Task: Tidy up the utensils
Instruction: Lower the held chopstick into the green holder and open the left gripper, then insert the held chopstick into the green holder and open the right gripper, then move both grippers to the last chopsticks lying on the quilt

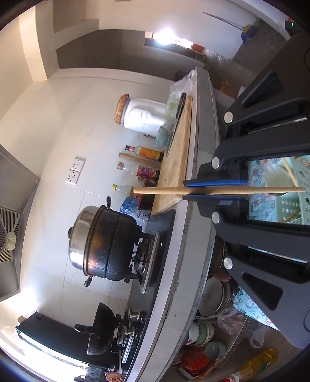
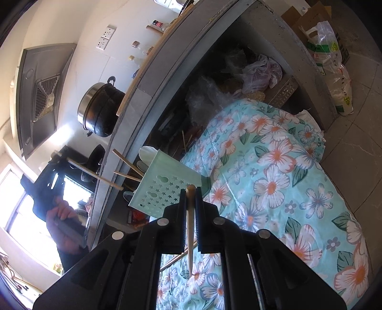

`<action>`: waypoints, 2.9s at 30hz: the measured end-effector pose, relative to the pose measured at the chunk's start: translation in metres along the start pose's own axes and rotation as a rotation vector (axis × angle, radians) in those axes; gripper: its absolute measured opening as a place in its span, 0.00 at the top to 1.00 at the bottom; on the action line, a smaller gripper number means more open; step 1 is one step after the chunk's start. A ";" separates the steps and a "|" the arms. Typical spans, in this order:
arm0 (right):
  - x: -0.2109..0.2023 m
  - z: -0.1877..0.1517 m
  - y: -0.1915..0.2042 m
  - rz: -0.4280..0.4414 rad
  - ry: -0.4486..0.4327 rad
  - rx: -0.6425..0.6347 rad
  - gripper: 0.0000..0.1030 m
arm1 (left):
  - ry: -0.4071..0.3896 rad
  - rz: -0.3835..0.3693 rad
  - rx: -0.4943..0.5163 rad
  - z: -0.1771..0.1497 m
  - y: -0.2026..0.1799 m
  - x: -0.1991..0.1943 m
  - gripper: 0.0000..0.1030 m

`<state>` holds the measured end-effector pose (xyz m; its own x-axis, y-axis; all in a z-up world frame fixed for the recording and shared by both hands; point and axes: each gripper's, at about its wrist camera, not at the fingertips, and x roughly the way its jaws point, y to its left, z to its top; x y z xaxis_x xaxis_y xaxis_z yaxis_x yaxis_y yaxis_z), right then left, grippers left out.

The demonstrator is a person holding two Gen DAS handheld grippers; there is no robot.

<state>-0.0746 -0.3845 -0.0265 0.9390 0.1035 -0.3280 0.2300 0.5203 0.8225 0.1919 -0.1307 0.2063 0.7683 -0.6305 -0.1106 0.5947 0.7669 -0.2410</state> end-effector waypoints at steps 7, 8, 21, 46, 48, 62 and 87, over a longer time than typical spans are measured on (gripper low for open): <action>-0.003 0.003 -0.002 -0.014 -0.013 0.003 0.93 | 0.029 0.092 0.076 -0.028 -0.004 0.052 0.95; -0.003 0.003 -0.003 -0.016 -0.012 0.006 0.93 | 0.042 0.098 0.078 -0.035 -0.002 0.055 0.95; -0.007 0.003 -0.001 -0.015 -0.013 -0.004 0.93 | 0.118 0.098 0.059 -0.077 0.011 0.024 0.60; -0.004 0.079 0.203 0.144 -0.238 -0.505 0.93 | 0.458 0.150 -0.044 -0.192 0.037 -0.081 0.20; 0.011 0.084 0.220 0.120 -0.250 -0.542 0.93 | 0.473 0.184 -0.027 -0.195 0.037 -0.079 0.19; 0.128 0.038 0.274 -0.128 -0.202 -0.864 0.93 | 0.493 0.315 0.000 -0.199 0.061 -0.072 0.16; 0.060 -0.005 0.226 -0.074 -0.009 -0.840 0.54 | 0.460 0.321 0.046 -0.197 0.057 -0.079 0.12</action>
<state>0.0326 -0.2563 0.1366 0.9318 0.0392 -0.3609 0.0277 0.9836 0.1784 0.1189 -0.0606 0.0114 0.7359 -0.3441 -0.5831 0.3660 0.9267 -0.0851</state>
